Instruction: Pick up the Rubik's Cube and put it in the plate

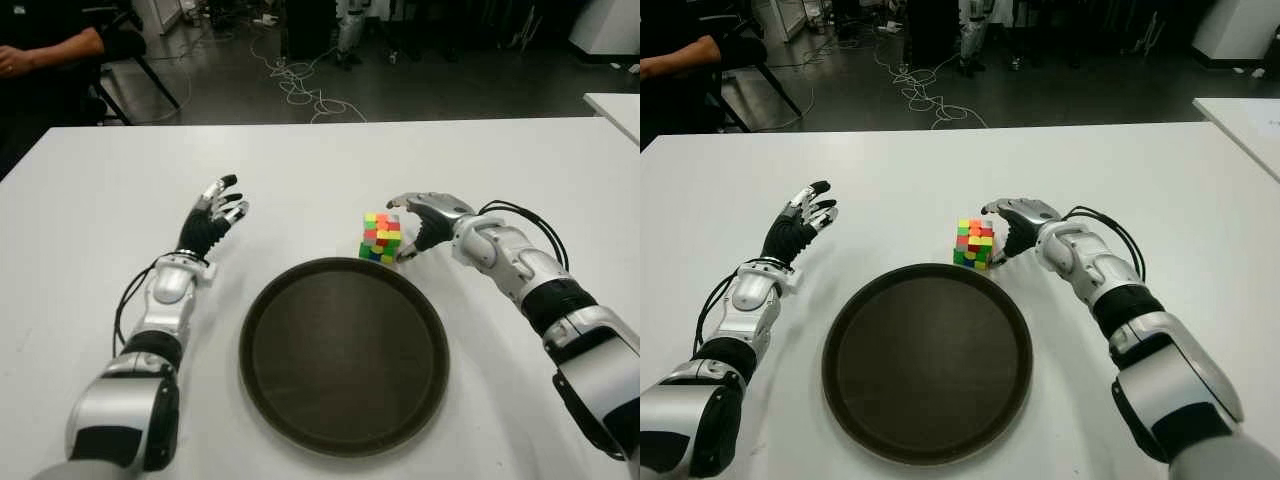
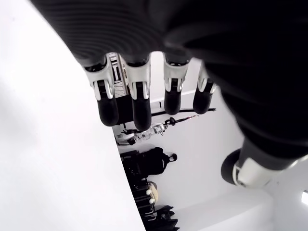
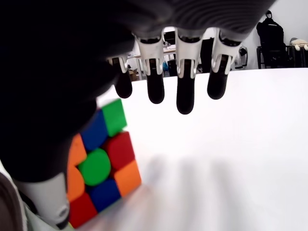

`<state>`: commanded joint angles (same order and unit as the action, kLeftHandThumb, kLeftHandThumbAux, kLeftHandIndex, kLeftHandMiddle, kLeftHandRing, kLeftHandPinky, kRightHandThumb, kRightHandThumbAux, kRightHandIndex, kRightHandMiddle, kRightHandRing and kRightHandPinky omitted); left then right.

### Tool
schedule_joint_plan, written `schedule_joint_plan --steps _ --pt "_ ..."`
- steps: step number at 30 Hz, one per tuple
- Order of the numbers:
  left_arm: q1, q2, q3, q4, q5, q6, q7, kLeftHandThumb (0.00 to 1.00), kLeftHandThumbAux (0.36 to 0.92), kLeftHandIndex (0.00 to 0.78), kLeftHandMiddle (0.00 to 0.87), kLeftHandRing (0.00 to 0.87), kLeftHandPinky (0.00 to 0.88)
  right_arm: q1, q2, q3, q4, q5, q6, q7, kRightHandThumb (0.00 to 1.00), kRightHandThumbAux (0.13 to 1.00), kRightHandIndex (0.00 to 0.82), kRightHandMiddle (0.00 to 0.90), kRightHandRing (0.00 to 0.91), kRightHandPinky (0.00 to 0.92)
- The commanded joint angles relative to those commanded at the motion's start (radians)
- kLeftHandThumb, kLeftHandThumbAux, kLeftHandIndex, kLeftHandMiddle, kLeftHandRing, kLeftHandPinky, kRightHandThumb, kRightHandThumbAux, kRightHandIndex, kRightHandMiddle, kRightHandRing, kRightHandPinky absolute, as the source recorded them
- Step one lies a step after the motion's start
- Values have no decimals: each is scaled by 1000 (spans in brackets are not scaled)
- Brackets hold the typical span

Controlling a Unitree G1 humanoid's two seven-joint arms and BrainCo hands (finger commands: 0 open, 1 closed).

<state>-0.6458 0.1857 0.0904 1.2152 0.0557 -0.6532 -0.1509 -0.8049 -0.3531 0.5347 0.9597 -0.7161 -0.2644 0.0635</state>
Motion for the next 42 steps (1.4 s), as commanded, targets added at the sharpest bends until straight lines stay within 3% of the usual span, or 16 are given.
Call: schedule_joint_plan --steps 20,42 --pt "-3 4 -4 2 14 -1 12 161 611 59 93 122 173 -7 33 36 11 -13 -8 -37 0 727 166 185 192 172" --pt "-5 3 -11 5 19 2 31 150 585 50 86 112 161 -9 69 43 46 -11 8 -72 0 752 158 177 185 162"
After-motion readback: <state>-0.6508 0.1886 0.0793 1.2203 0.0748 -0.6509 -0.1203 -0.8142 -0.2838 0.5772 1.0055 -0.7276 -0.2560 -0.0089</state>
